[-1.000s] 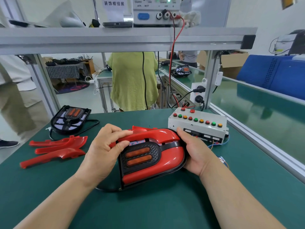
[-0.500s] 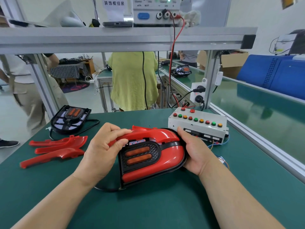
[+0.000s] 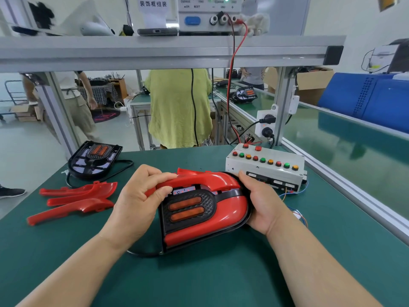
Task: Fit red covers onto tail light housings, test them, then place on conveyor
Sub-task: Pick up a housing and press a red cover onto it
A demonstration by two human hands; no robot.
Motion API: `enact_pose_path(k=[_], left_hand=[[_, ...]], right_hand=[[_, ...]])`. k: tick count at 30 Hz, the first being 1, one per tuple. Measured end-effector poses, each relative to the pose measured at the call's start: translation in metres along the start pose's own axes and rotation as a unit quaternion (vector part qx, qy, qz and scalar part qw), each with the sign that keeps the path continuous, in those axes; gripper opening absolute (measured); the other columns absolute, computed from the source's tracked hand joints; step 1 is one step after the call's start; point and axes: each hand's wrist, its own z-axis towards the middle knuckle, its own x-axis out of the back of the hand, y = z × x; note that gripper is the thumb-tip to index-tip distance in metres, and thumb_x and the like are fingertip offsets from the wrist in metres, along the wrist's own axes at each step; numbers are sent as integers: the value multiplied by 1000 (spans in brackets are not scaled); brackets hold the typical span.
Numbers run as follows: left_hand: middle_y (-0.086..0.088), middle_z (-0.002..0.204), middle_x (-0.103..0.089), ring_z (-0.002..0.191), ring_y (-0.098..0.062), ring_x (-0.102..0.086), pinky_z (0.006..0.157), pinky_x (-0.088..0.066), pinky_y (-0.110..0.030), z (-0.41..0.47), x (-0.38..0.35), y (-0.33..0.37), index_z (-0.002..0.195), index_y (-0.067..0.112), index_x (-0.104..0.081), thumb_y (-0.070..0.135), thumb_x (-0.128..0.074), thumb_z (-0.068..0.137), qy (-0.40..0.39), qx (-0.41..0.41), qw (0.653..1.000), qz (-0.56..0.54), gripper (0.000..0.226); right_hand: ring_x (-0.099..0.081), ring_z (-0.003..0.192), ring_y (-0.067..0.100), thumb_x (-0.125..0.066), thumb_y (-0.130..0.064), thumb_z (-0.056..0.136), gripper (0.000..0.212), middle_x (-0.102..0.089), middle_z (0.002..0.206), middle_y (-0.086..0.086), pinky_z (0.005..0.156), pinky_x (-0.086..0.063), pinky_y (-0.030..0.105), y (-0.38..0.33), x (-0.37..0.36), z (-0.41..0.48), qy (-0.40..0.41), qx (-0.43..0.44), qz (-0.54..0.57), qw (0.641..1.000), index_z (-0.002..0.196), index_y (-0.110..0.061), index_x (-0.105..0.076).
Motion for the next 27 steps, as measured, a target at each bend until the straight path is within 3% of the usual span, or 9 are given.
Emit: enact_pose_path(k=[5,10,17,23,27], left_hand=[[6,99,-56,96,-10,-58,85,-41,-9,0,1,2,106,43,-68,1,-66,90,-1,-19,1000,8,45],[6,98,-55,95,-9,-57,84,-40,-7,0,2,5,106,42,-67,1,-66,90,7,-28,999,22,44],[8,96,-55,94,-11,-57,84,-42,-12,-1,0,8,109,30,-70,1,-66,90,-7,-23,999,37,35],[9,96,-55,95,-13,-58,85,-41,-10,-3,1,11,112,20,-73,3,-66,89,-12,-40,997,58,29],[10,95,-55,94,-11,-58,84,-40,-9,-2,1,10,111,20,-73,1,-67,89,-12,-32,997,71,29]], right_hand=[[-75,79,25,-43,-41,103,46,-77,97,12,71,-62,41,1,-1,1,12,4,-6,1000,85,-24,-82],[-75,74,21,-39,-42,105,53,-78,90,9,61,-61,34,2,-2,3,19,8,-22,1000,79,-27,-82],[-75,72,20,-39,-44,105,53,-78,88,9,60,-60,33,3,-3,3,19,18,-39,999,76,-29,-81],[-75,71,24,-46,-43,103,47,-77,91,13,62,-62,37,3,-2,4,39,13,-43,998,79,-20,-79],[-75,71,22,-43,-44,104,52,-78,88,10,62,-62,35,3,-2,4,30,16,-42,999,75,-26,-81]])
